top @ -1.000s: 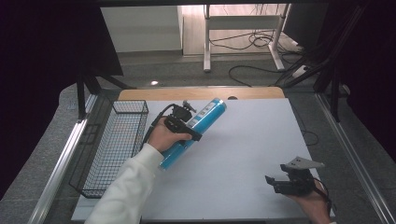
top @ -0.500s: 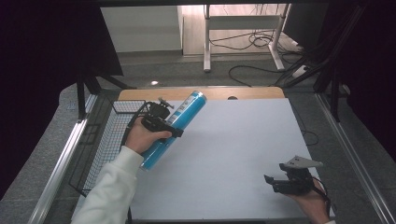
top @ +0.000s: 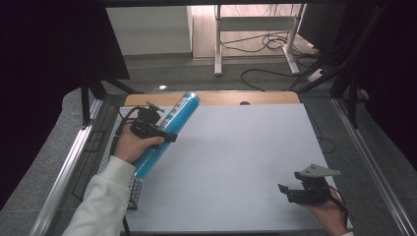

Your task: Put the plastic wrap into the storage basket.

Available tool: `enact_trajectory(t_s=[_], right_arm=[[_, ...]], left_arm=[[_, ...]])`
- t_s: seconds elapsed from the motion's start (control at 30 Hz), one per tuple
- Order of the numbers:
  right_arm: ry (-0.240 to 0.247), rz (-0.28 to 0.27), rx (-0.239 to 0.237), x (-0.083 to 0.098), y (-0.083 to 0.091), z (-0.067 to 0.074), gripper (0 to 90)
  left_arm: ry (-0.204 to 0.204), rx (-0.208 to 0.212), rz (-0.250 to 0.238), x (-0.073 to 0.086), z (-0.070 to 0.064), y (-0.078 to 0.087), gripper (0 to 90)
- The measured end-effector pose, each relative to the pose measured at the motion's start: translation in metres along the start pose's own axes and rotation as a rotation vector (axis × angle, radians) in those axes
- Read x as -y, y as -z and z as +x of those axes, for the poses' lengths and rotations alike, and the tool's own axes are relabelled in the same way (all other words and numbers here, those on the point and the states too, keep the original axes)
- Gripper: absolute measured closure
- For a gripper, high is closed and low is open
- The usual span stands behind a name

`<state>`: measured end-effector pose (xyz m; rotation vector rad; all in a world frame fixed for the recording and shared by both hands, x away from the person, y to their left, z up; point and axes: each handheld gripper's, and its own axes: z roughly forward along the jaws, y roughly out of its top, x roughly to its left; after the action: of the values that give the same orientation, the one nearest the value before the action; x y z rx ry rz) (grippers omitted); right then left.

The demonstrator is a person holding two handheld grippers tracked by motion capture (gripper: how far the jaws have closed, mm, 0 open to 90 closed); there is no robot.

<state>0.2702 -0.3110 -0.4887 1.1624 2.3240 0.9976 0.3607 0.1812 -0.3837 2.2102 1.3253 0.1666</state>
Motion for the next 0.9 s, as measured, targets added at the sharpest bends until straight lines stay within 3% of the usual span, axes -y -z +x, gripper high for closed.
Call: enact_trajectory(t_s=[0.17, 0.53, 0.67, 0.8, 0.9], right_arm=[[-0.002, -0.002, -0.001, -0.001, 0.0, 0.0, 23.6], [-0.005, -0.001, 0.002, -0.001, 0.0, 0.001, 23.6], [0.002, -0.002, 0.004, -0.003, 0.001, 0.002, 23.5], [0.002, -0.001, 0.005, -0.003, 0.001, 0.002, 23.5], [0.002, -0.002, 0.006, -0.003, 0.0, 0.002, 23.5]], left_arm=[[0.049, -0.049, 0.005, 0.009, 0.019, 0.006, 32.0], [0.138, -0.105, 0.0, 0.033, 0.053, 0.018, 32.0], [0.176, -0.173, 0.007, 0.044, 0.065, 0.02, 32.0], [0.211, -0.178, 0.006, 0.05, 0.074, 0.021, 32.0], [0.239, -0.219, 0.023, 0.056, 0.083, 0.016, 31.9]])
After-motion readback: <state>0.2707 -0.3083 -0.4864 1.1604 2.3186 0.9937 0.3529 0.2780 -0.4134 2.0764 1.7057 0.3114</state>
